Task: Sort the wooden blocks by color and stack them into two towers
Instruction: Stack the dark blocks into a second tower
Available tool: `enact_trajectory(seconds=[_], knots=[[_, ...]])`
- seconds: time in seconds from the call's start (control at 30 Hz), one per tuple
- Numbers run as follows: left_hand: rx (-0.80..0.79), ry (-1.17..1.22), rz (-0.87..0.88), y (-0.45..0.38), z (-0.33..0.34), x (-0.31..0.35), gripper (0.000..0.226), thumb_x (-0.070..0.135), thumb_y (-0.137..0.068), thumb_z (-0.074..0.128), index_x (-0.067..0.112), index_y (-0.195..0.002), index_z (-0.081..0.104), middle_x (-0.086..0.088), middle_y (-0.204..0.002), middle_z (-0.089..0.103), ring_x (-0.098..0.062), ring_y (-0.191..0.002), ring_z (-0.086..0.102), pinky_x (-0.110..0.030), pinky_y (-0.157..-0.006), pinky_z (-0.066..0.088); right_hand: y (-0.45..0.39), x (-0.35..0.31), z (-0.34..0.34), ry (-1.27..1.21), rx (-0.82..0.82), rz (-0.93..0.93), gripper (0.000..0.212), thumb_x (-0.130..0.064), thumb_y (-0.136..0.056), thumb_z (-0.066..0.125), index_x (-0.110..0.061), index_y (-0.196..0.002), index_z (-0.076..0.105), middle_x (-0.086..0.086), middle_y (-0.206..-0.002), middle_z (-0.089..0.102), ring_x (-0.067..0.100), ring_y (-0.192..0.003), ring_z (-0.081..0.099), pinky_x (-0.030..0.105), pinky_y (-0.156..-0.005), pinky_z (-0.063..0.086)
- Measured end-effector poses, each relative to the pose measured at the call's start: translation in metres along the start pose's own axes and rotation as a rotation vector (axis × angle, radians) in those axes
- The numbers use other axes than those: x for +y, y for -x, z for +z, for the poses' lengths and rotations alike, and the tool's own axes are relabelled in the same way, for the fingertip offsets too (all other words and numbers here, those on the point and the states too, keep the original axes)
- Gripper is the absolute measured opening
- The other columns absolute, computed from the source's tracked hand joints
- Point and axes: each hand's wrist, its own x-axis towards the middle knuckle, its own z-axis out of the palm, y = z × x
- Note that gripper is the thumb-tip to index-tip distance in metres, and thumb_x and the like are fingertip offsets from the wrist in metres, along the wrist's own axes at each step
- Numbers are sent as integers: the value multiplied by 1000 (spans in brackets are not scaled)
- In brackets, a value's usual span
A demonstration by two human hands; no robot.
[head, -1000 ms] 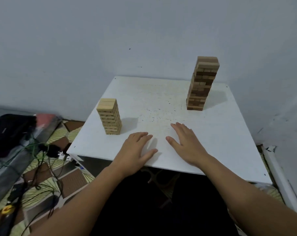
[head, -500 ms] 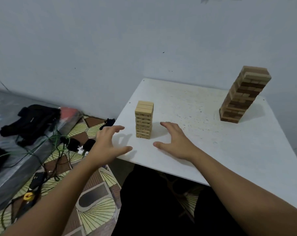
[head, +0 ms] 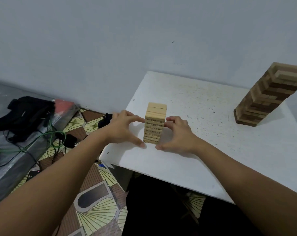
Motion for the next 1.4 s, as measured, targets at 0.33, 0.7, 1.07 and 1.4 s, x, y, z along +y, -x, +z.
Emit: enact_trajectory(seconds=[0.33, 0.7, 1.07, 1.4], knots=[[9, 31, 23, -14, 10, -6, 84, 69, -51, 94, 64, -126, 57, 14, -128, 35, -15, -127, 20, -42, -117, 20, -3, 5, 5, -78, 51, -8, 71, -59, -65, 87, -46, -130, 63, -23, -133, 27, 4, -129, 17, 32, -114, 22], [44, 30, 48, -15, 15, -7, 61, 66, -58, 93, 65, -109, 61, 17, -123, 35, -14, -122, 20, -29, -106, 13, -2, 7, 9, -95, 64, -18, 65, -60, -68, 85, -48, -128, 64, -24, -131, 27, 4, -129, 17, 32, -115, 20], [-16, 38, 48, -15, 12, -5, 76, 68, -56, 92, 68, -122, 53, 16, -127, 32, -12, -126, 15, -41, -118, 14, -1, 4, 9, -107, 74, -11, 74, -64, -63, 83, -50, -132, 59, -24, -131, 27, 6, -130, 18, 35, -117, 21], [-32, 48, 66, -25, 16, -1, 75, 68, -53, 93, 65, -120, 59, 22, -127, 33, -16, -129, 16, -34, -113, 16, -5, 0, 19, -63, 136, -5, 69, -71, -62, 82, -49, -125, 63, -28, -127, 24, 5, -126, 14, 39, -121, 19]])
